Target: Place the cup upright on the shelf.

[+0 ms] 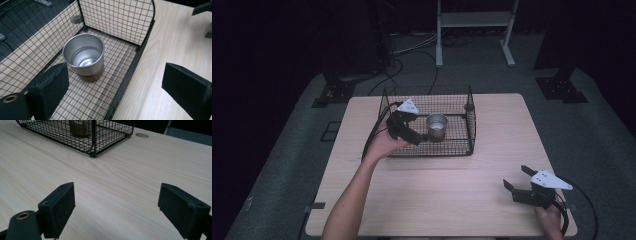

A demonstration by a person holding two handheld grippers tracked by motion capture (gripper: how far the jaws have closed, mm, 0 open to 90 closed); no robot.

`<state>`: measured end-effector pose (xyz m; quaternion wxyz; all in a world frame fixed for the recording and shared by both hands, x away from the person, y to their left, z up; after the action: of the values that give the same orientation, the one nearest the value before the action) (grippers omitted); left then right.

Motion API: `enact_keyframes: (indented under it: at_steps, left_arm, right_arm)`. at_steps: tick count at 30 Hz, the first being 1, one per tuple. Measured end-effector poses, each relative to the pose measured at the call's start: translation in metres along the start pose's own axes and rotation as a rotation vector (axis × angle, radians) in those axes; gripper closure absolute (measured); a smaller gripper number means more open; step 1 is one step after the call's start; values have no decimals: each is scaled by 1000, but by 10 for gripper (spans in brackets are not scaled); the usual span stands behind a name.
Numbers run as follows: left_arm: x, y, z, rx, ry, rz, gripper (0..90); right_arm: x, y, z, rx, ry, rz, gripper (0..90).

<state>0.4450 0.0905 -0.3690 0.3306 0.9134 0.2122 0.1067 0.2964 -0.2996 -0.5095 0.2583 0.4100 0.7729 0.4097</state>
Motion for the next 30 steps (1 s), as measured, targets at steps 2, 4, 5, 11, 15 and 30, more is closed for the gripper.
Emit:
enact_keyframes:
  at_steps: [2, 4, 5, 11, 15, 30]
  left_arm:
    - [-4, -1, -1, -3, 4, 9, 63]
    - [-7, -2, -2, -9, 2, 16, 63]
    - [-8, -2, -2, -14, 4, 18, 63]
    - [-11, -12, -5, -19, -2, 7, 62]
    - [-17, -17, -8, -29, -15, 9, 52]
    - [-40, -34, -15, -62, -36, 30, 46]
  right_arm:
    - [0, 0, 0, 2, -2, -1, 135]
    - [0, 0, 0, 2, -2, -1, 135]
    - [0, 0, 0, 3, -2, 0, 135]
    - [1, 0, 1, 7, -6, -1, 135]
    - [1, 0, 1, 9, -5, -1, 135]
    - [1, 0, 1, 16, -13, -8, 135]
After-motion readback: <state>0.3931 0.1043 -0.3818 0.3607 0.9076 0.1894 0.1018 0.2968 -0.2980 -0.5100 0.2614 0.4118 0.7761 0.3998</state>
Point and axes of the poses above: each handheld gripper's, and its own axes: z roughly forward along the jaws, y roughly out of its top, x roughly to its left, the point moved 3 cm from there along z, roughly forward along the jaws, and after that the axes turned 9 degrees about x, right-handed, at the moved point
